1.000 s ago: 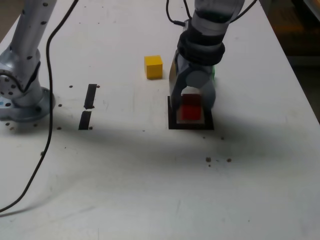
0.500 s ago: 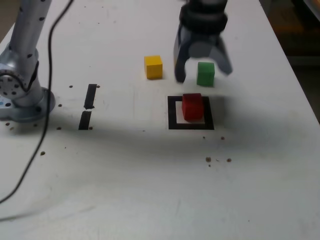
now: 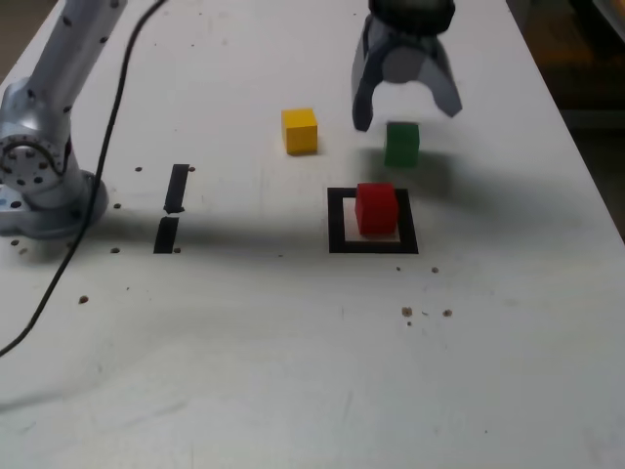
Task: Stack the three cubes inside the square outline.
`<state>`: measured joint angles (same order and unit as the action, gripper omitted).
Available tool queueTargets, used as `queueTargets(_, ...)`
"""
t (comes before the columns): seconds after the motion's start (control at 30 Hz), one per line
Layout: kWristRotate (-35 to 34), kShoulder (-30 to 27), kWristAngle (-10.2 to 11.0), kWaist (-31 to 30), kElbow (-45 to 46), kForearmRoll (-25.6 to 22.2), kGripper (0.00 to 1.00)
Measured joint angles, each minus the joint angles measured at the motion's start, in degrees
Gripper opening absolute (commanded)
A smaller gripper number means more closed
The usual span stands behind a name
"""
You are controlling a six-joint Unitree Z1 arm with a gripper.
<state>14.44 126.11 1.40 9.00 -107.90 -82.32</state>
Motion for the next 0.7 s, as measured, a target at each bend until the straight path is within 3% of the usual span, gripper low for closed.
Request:
queueTargets(0.43,0.1,2.9,-0.36,-0.39,1.62,3.41,0.94)
queueTargets(0.7,-0.23,4.2,2.24,-0.23,3.0,4.49,0.88)
